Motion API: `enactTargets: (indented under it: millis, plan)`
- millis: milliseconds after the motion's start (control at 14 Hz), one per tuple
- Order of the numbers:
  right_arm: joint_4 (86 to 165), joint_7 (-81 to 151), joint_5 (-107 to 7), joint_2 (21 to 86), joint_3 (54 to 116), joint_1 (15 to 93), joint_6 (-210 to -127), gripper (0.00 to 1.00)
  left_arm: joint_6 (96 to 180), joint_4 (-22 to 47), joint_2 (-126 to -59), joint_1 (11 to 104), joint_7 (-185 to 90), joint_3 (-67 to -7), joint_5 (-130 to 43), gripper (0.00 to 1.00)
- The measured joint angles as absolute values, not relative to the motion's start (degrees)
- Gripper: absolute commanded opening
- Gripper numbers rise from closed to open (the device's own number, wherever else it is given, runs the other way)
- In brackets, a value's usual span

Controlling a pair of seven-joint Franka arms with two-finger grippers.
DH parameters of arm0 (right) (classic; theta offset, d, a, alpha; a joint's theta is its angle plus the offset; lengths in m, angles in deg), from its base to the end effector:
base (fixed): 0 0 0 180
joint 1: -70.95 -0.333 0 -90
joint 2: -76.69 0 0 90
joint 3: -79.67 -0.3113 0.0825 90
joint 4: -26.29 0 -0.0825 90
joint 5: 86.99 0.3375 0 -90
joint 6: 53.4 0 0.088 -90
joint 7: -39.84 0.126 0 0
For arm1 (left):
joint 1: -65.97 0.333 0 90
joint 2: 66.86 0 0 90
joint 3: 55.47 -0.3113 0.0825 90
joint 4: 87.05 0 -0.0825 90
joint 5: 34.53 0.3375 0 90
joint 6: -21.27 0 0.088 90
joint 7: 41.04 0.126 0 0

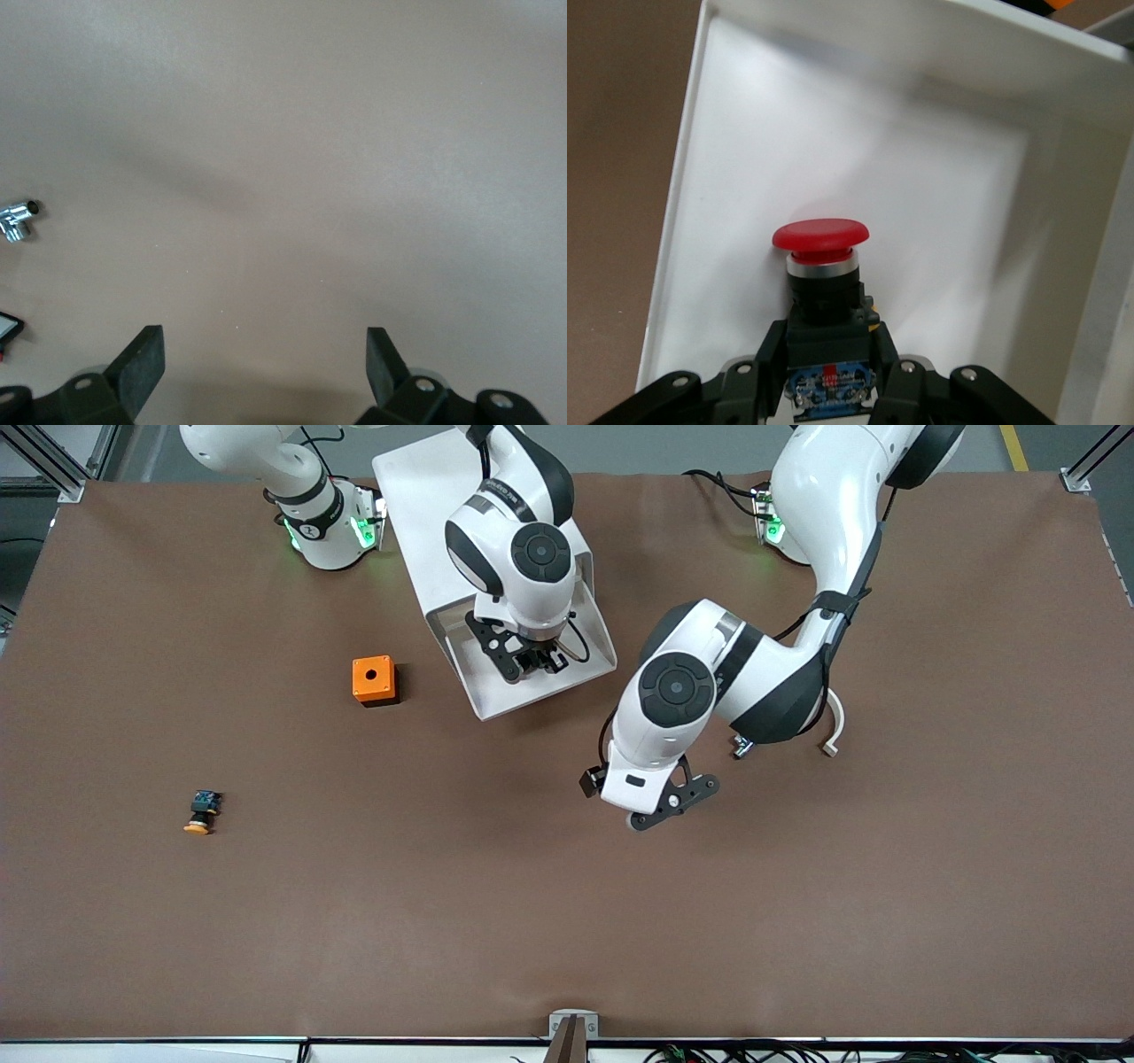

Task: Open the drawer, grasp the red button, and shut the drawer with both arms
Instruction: 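Lift the red button out with the right gripper while the left gripper pushes the drawer, then carry the red button beside the yellow button with the right gripper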

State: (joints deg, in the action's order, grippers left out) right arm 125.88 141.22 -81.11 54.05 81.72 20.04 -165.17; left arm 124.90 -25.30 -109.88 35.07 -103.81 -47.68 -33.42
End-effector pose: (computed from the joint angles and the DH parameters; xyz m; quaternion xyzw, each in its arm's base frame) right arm 0.3799 0.4506 0.3389 0.8822 -0.4604 -0.0608 0.0778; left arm 0.5696 -0.4161 0.3732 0.9740 0.2235 -0.0330 0.0181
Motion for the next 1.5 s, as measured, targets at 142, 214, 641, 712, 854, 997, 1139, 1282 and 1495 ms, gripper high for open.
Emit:
enactTargets:
  millis: [142, 214, 641, 712, 854, 997, 1139, 1282, 1495]
  plan:
    - [125.6, 141.2, -80.2, 54.1, 82.1, 20.9, -165.1, 0.00, 125.2, -24.5, -109.9, 34.7, -103.8, -47.3, -32.5, 1.00]
    - [125.1, 140.7, -79.8, 54.1, 82.2, 21.7, -164.5, 0.00, 125.3, -24.3, -109.9, 34.7, -103.8, -46.5, -32.5, 1.00]
    - [112.4, 126.6, -76.6, 55.6, 82.9, 32.9, -147.6, 0.00, 125.6, -23.7, -109.9, 34.5, -103.8, -45.3, -31.8, 1.00]
    - [110.5, 123.7, -76.6, 56.1, 83.0, 35.1, -145.6, 0.00, 125.6, -23.5, -109.9, 34.5, -103.8, -45.3, -31.8, 1.00]
    - [107.2, 116.1, -76.6, 57.0, 83.1, 39.7, -141.0, 0.00, 125.6, -22.9, -109.9, 34.5, -103.8, -45.2, -31.8, 1.00]
    - [105.7, 105.9, -76.6, 58.1, 83.3, 44.6, -137.4, 0.00, 125.6, -21.9, -109.9, 34.2, -103.9, -45.1, -31.8, 1.00]
    - [105.5, 94.3, -77.1, 59.4, 83.4, 50.1, -135.2, 0.00, 125.6, -21.2, -109.9, 33.4, -104.5, -45.1, -31.6, 1.00]
    - [105.6, 83.1, -79.0, 59.9, 83.6, 55.4, -133.8, 0.00, 125.7, -20.8, -109.9, 32.4, -106.3, -45.0, -30.9, 1.00]
    - [107.8, 71.4, -81.9, 59.9, 83.6, 60.5, -134.9, 0.00, 127.1, -19.7, -109.9, 31.4, -106.9, -45.0, -30.6, 1.00]
